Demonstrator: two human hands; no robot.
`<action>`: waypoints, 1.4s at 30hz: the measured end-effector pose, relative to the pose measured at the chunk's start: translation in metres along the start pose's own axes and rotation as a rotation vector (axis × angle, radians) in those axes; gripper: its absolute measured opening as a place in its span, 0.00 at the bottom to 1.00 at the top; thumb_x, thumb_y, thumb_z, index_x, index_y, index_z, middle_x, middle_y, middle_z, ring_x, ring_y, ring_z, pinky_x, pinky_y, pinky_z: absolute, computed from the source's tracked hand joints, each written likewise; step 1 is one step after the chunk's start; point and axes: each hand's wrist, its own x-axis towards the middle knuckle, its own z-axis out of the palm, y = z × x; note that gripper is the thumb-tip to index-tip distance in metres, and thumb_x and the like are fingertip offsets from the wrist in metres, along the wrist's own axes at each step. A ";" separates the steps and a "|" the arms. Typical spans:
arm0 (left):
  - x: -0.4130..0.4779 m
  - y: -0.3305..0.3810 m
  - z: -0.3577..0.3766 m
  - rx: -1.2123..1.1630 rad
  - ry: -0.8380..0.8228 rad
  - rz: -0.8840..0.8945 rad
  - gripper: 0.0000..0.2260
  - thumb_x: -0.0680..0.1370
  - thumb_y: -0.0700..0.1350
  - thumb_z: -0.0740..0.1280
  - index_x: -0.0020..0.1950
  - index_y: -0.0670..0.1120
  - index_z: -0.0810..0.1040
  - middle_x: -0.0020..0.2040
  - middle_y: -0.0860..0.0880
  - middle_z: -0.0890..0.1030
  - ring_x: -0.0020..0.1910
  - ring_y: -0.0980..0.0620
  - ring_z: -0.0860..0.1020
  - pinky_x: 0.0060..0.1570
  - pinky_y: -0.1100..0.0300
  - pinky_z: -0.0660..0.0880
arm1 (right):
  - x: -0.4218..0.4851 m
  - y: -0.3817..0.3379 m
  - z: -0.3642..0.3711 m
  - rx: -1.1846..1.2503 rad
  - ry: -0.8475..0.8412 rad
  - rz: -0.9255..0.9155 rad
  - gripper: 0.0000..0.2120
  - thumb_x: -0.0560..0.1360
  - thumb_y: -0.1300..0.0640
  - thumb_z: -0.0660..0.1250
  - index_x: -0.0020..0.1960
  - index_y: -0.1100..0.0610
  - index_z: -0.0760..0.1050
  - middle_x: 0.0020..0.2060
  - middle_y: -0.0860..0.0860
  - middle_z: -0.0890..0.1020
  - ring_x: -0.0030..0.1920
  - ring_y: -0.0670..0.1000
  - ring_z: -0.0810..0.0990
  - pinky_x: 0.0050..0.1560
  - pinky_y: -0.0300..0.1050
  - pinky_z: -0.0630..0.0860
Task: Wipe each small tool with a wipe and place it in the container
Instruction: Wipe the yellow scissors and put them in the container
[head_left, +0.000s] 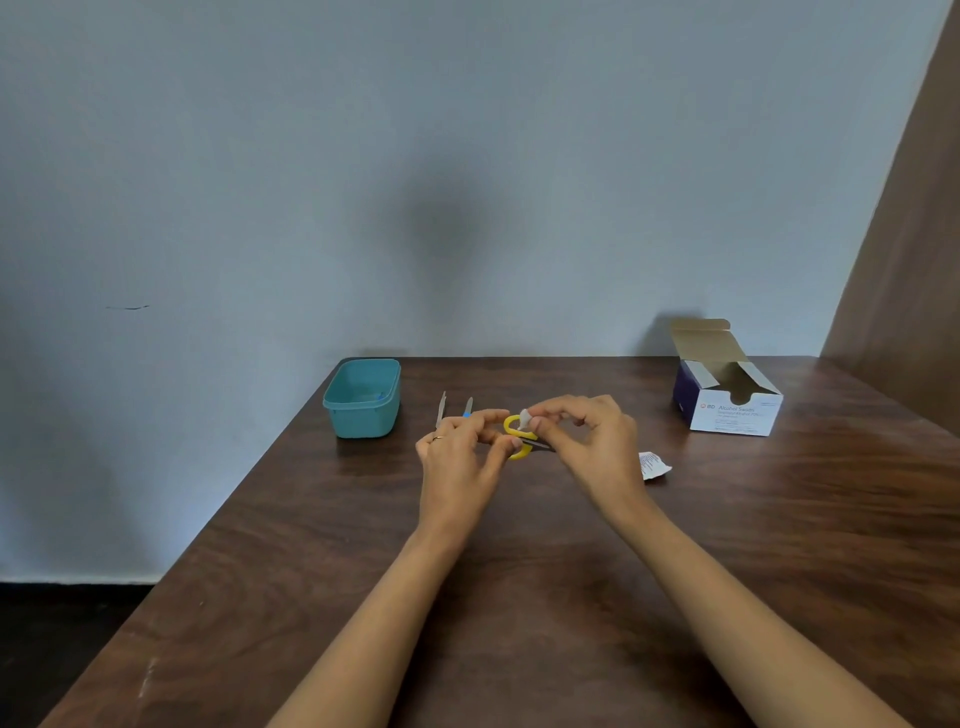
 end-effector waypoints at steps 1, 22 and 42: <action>0.001 0.000 0.000 -0.022 0.009 -0.007 0.12 0.75 0.49 0.71 0.57 0.53 0.80 0.36 0.64 0.76 0.51 0.60 0.73 0.60 0.46 0.69 | 0.001 0.002 -0.001 -0.012 -0.009 0.024 0.05 0.70 0.50 0.72 0.41 0.39 0.82 0.37 0.34 0.82 0.49 0.43 0.74 0.54 0.53 0.71; 0.011 -0.010 -0.011 -0.336 0.305 -0.443 0.06 0.75 0.48 0.72 0.50 0.49 0.83 0.36 0.56 0.84 0.41 0.61 0.81 0.46 0.65 0.76 | 0.004 0.008 -0.005 0.138 0.175 0.124 0.04 0.71 0.56 0.74 0.41 0.46 0.83 0.36 0.38 0.82 0.46 0.45 0.74 0.44 0.27 0.65; 0.116 -0.090 -0.096 -0.329 0.502 -0.908 0.07 0.72 0.38 0.72 0.48 0.38 0.80 0.32 0.47 0.80 0.26 0.55 0.76 0.33 0.61 0.77 | 0.025 0.000 0.068 0.183 -0.129 0.195 0.01 0.70 0.56 0.75 0.41 0.53 0.85 0.31 0.42 0.82 0.33 0.37 0.76 0.37 0.30 0.72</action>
